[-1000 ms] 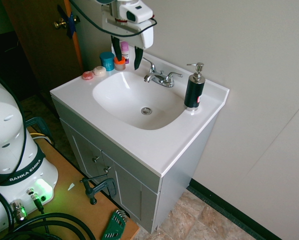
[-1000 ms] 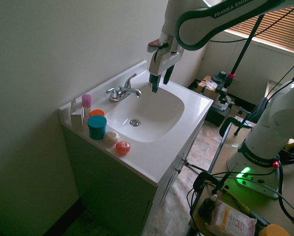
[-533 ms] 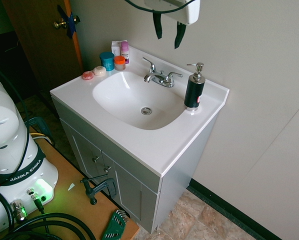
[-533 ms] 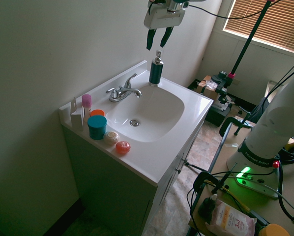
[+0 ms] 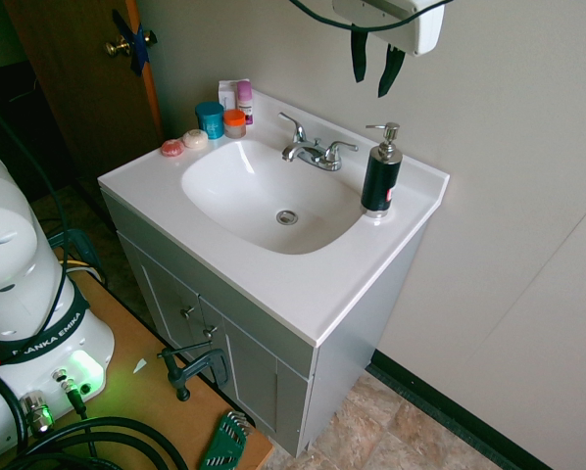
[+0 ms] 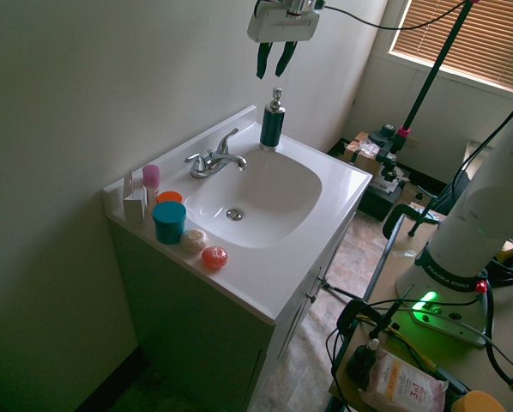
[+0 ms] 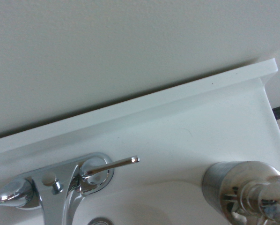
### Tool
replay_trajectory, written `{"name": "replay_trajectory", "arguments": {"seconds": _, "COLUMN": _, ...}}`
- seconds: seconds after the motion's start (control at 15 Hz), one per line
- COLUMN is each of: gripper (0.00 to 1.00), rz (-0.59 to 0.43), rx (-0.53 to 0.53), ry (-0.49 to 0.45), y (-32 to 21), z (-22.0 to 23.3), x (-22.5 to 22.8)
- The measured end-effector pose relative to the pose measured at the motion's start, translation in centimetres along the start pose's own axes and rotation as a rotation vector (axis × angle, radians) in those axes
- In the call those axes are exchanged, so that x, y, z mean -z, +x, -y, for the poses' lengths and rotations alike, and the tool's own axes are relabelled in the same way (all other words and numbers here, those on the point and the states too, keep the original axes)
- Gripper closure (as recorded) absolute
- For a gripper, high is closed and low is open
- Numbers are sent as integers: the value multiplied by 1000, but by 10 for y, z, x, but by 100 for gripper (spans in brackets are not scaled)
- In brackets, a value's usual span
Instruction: Press down on the sanitizer
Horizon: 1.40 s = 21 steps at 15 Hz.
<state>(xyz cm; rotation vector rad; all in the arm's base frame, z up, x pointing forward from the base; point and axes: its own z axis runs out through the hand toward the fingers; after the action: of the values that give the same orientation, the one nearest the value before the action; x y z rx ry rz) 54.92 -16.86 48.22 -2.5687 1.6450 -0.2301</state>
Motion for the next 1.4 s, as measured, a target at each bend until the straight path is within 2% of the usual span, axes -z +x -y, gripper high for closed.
{"name": "replay_trajectory", "arguments": {"seconds": 0.6, "gripper": 100, "rz": 29, "rx": -55, "ry": -42, "y": 36, "z": -29, "x": -39}}
{"name": "replay_trajectory", "arguments": {"seconds": 1.4, "gripper": 100, "rz": 25, "rx": -51, "ry": -29, "y": 52, "z": -29, "x": -41}}
